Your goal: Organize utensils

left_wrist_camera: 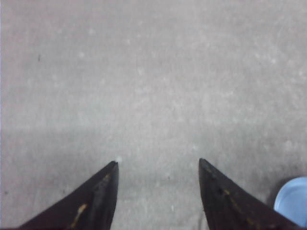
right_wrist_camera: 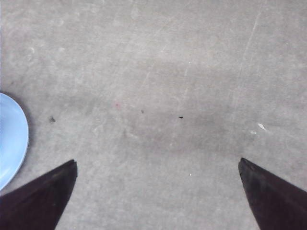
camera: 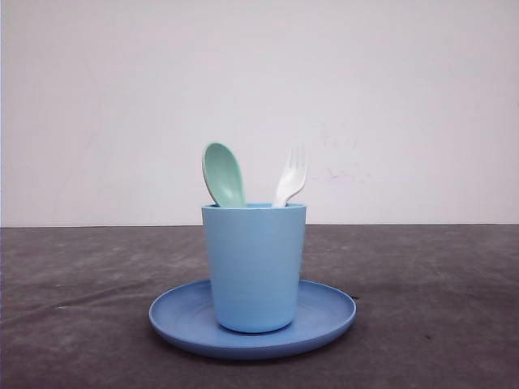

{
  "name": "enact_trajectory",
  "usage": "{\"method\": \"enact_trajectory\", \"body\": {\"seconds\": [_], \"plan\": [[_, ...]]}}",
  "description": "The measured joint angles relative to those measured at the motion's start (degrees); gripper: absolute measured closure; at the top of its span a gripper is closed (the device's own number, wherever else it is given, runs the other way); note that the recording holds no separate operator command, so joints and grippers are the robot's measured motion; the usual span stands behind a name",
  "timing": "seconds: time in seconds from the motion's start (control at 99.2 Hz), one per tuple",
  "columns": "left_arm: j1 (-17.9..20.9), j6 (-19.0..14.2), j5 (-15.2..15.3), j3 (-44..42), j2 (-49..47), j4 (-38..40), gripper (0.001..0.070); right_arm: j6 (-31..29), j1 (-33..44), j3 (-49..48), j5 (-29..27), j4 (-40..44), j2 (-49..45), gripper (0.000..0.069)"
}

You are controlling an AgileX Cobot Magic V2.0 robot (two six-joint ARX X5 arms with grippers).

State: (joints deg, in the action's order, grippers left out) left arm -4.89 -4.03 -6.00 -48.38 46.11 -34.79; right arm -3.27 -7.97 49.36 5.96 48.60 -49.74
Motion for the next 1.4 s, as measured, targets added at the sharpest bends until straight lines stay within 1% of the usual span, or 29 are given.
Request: {"method": "enact_trajectory", "body": {"seconds": [0.222,0.282,0.323,0.353,0.434,0.484,0.534,0.595,0.746,1.23,1.261,1.341,1.402], "plan": [[0.0,0.0,0.0,0.0,0.0,-1.0,0.0394,-0.4,0.0,0.0,0.0,0.0,0.0,0.0013],[0.0,0.0,0.0,0.0,0.0,-1.1,0.0402,-0.7,0.0,0.0,0.0,0.0,0.0,0.0045],[0.0,0.0,0.0,0.0,0.0,-1.1,0.0425,-1.0,0.0,0.0,0.0,0.0,0.0,0.0103],[0.0,0.0,0.0,0.0,0.0,-1.2,0.0458,-1.1,0.0,0.0,0.0,0.0,0.0,0.0169],[0.0,0.0,0.0,0.0,0.0,-1.6,0.0597,-1.3,0.0,0.0,0.0,0.0,0.0,0.0401],[0.0,0.0,0.0,0.0,0.0,-1.7,0.0655,-1.4,0.0,0.0,0.0,0.0,0.0,0.0534],[0.0,0.2,0.0,0.0,0.0,-1.8,0.068,-1.4,0.0,0.0,0.0,0.0,0.0,0.0612],[0.0,0.2,0.0,0.0,0.0,-2.0,0.0692,-1.5,0.0,0.0,-0.1,-0.2,0.0,0.0655],[0.0,0.2,0.0,0.0,0.0,-2.3,0.0697,-1.5,0.0,0.0,-0.3,-0.6,0.0,0.068],[-0.1,0.3,0.1,0.0,-0.1,-2.2,0.0698,-1.5,0.0,0.0,-0.4,-4.7,0.0,0.0682],[-0.1,0.8,1.0,0.0,-0.4,-2.1,0.0698,-1.5,0.0,0.0,-0.4,-5.2,0.0,0.0682],[0.0,2.2,4.9,1.6,-3.6,0.2,0.0698,-1.5,0.0,0.0,-0.3,-6.4,0.0,0.0682],[0.3,3.2,6.3,4.1,-7.5,1.9,0.0698,-1.5,0.0,0.0,-0.4,-6.8,0.0,0.0682]]}}
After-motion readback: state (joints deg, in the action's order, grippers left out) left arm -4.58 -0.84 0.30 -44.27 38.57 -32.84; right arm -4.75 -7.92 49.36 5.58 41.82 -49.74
